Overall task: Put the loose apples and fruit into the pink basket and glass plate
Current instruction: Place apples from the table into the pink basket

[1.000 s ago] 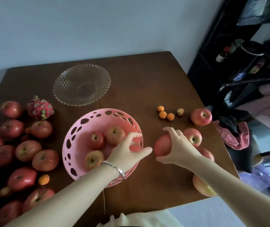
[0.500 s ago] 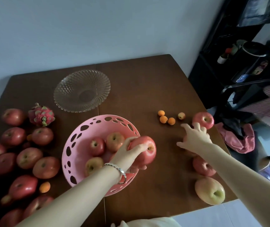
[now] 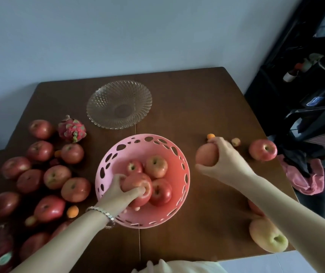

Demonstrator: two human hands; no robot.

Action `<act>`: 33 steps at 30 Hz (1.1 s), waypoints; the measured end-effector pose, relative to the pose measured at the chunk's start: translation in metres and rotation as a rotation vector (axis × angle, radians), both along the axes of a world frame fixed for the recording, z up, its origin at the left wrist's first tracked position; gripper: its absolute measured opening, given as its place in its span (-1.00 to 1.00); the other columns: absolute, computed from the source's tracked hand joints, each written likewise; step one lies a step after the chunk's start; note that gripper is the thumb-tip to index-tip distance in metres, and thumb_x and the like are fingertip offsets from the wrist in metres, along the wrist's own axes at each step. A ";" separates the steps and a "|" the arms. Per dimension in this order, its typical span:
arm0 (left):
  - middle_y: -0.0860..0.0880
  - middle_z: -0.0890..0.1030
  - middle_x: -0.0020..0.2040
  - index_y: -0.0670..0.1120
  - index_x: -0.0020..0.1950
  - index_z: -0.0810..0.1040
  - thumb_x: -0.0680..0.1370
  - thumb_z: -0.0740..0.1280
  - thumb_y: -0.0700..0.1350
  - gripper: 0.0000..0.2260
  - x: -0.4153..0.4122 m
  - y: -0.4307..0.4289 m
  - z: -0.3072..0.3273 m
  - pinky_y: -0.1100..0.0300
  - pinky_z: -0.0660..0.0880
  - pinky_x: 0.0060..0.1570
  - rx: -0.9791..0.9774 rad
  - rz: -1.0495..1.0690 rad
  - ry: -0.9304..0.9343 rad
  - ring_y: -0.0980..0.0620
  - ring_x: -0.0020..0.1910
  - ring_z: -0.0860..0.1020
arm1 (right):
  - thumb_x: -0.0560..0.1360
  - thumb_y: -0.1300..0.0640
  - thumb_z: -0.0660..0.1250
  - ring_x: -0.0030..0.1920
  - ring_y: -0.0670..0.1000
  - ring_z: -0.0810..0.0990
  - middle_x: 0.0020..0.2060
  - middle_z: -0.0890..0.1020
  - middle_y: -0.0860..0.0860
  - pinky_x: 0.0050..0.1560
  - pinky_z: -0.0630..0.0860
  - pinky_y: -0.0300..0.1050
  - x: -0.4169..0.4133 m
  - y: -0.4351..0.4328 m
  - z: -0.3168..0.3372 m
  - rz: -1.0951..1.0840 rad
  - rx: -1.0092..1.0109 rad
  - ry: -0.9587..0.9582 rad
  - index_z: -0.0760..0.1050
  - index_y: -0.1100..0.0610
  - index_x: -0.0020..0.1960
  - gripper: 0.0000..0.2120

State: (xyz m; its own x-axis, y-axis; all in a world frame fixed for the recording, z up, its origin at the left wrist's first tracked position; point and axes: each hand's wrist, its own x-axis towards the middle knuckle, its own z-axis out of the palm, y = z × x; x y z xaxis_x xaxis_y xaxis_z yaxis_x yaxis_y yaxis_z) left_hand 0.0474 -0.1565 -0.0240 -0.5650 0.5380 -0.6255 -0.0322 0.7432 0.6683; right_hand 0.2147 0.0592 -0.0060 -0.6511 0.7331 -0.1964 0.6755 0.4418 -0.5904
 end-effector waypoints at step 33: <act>0.04 0.33 0.35 0.03 0.35 0.35 0.53 0.29 0.01 -0.60 0.001 -0.016 -0.025 0.26 0.29 0.28 -0.013 -0.609 0.271 0.07 0.30 0.39 | 0.27 -0.19 0.46 0.32 0.13 0.28 0.30 0.27 0.06 0.19 0.44 -0.02 -0.032 -0.085 -0.031 0.573 0.146 -0.373 0.08 -0.09 0.44 -0.13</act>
State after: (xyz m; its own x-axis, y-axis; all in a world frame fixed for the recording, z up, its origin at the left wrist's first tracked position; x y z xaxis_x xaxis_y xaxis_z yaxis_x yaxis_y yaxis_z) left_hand 0.0483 -0.1726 -0.0489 -0.3010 0.8038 -0.5131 0.5634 0.5840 0.5843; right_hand 0.1830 -0.0256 -0.0369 -0.8512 0.3301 -0.4081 0.4584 0.8462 -0.2716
